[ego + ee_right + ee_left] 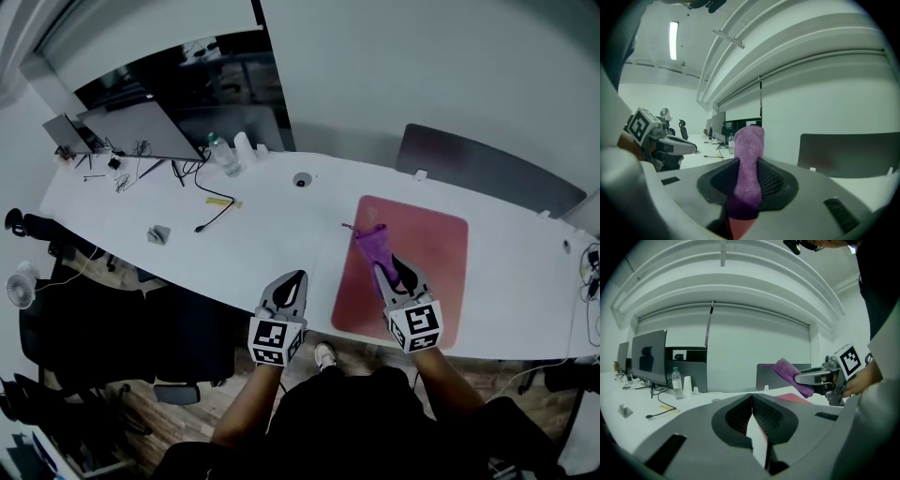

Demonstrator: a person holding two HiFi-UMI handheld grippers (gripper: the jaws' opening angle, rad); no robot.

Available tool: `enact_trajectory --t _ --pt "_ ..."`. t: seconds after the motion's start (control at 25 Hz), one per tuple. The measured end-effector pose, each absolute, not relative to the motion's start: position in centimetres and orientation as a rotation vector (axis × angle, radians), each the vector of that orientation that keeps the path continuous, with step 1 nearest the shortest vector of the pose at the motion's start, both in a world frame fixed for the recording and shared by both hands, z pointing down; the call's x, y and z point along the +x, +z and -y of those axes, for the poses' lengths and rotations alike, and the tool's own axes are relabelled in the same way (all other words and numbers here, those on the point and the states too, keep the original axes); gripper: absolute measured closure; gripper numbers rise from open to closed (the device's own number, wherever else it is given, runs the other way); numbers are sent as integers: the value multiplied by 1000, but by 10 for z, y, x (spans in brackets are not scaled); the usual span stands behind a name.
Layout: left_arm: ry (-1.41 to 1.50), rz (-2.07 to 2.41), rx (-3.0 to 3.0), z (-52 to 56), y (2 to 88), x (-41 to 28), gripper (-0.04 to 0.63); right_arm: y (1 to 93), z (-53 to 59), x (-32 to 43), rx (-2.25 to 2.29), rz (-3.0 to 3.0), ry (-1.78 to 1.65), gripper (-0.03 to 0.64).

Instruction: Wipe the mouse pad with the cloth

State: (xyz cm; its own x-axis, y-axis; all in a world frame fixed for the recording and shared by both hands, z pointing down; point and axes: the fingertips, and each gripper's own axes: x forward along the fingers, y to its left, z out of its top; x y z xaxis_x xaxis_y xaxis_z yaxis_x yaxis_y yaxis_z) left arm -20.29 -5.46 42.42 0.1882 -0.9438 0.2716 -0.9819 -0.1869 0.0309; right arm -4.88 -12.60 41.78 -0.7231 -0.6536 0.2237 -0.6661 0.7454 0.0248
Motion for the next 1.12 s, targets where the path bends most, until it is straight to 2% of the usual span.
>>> enact_trajectory --t 0.76,1.12 --pt "290 1691 2313 161 475 -199 574 506 241 -53 1268 2475 312 497" --pt "322 1665 2292 182 499 -207 574 565 288 -79 1281 2317 434 497"
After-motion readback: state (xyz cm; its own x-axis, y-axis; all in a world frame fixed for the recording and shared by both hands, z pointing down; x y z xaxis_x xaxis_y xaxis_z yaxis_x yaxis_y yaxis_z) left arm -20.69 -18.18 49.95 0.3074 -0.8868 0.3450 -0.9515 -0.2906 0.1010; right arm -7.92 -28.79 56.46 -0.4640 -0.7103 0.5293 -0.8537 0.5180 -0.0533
